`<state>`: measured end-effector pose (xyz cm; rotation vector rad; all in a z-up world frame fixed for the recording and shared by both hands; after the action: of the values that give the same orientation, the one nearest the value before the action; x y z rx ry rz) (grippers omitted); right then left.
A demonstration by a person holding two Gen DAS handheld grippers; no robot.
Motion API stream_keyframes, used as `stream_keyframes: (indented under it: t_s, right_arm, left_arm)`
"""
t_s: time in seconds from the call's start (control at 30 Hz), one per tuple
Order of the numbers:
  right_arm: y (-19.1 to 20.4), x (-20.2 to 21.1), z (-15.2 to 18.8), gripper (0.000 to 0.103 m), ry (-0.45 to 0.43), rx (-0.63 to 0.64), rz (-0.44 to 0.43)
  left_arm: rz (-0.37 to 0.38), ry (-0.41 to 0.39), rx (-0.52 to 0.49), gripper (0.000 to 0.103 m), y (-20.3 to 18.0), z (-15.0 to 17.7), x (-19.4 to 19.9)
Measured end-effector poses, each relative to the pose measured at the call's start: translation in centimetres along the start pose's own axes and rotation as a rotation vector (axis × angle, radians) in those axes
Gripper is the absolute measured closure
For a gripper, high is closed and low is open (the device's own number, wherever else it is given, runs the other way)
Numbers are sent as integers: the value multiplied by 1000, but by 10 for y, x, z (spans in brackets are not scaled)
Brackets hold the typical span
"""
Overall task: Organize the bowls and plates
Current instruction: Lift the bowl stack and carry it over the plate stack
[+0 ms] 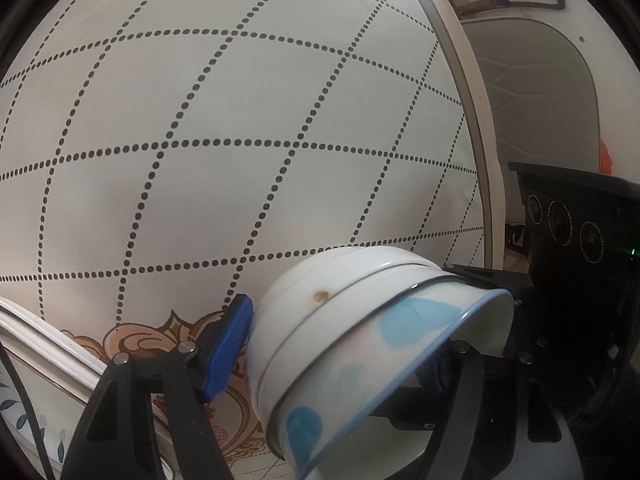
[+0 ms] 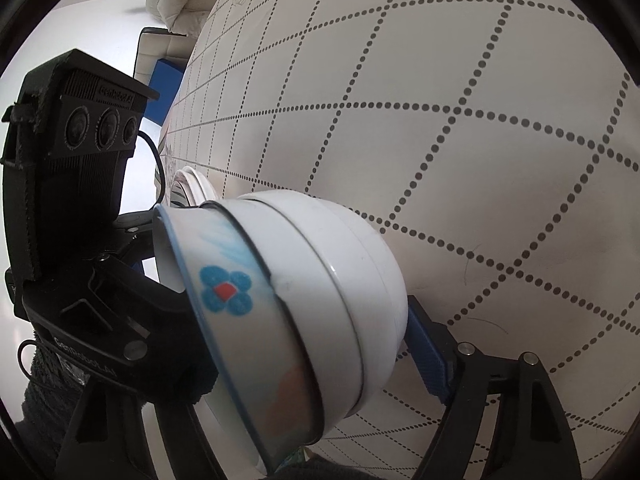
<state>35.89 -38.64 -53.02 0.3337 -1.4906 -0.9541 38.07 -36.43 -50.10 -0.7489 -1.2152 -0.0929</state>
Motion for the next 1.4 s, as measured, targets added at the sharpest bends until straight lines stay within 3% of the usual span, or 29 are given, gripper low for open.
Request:
stream_keyframes:
  t_s: [0.33, 0.57, 0.87, 1.4]
  right_arm:
    - [-4, 2, -3, 23, -8, -26, -9]
    - [-5, 8, 4, 23, 18, -44, -19]
    - [9, 11, -7, 23, 15, 11, 7]
    - [75, 24, -14, 23, 12, 98, 35]
  left_arm:
    - [-17, -49, 68, 32, 3, 0, 6]
    - [-61, -61, 55, 32, 5, -2, 17]
    - [-57, -98, 74, 32, 5, -6, 32]
    - [-31, -177, 71, 32, 16, 7, 102]
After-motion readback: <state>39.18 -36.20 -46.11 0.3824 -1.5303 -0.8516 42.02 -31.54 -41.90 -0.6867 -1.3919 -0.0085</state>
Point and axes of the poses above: each gripper's, at about its wrist camera, not at the fingertips, and x roughly against the way its jaws point, y to its left, z to its underside, the point moved 9 cm from there along -x, roughly the way its jaws point, and after that the axes turned 8 degrees about -y, right-handed, at the moved point
